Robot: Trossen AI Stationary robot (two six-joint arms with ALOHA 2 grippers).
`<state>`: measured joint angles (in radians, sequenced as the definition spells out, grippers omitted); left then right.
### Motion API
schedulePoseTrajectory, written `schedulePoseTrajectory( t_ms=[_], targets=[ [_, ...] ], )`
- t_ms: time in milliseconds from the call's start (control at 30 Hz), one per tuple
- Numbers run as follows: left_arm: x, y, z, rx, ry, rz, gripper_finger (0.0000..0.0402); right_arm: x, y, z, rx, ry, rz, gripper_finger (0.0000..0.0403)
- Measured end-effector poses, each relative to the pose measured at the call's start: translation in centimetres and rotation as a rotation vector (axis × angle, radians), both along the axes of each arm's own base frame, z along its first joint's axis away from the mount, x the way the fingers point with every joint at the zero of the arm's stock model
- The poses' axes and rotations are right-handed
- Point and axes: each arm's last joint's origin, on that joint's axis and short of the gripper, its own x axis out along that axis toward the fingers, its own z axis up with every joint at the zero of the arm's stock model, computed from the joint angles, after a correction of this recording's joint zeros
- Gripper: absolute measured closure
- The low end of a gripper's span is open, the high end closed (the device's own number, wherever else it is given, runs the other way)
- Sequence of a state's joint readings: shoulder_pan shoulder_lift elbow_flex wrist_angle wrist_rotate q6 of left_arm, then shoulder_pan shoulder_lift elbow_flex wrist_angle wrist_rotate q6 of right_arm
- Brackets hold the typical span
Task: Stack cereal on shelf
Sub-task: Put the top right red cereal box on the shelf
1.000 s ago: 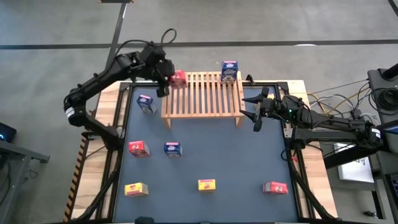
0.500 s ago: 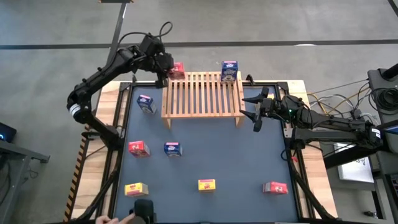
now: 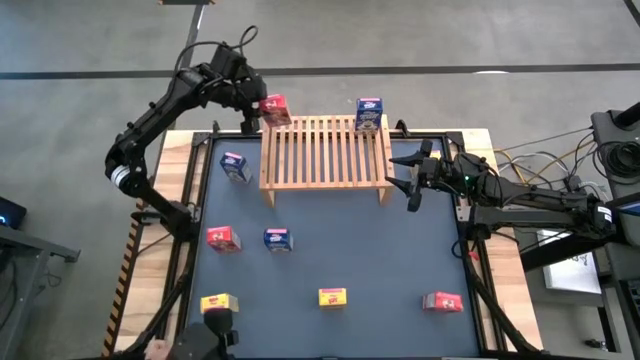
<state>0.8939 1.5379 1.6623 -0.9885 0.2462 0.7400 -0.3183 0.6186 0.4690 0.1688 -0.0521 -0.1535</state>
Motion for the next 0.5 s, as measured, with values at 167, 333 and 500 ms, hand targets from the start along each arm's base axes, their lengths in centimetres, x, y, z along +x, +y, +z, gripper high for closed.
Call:
schedulePoseTrajectory(
  t_ms=[167,333,500],
  targets=[
    [0.4,0.4,-0.6,-0.029,-0.005,-0.020,0.0255,0.0,0.0,0.1,0.000,-0.015,0.000,0.0170],
    [0.9,1.3,-1.9,-0.060,0.030,-0.020,0.0255,0.0,0.0,0.3,0.001,-0.029,-0.001,0.0170],
    [1.1,1.9,-2.3,-0.071,0.028,-0.016,0.0255,0.2,-0.1,0.1,0.009,-0.022,-0.001,0.0170]
  ],
)
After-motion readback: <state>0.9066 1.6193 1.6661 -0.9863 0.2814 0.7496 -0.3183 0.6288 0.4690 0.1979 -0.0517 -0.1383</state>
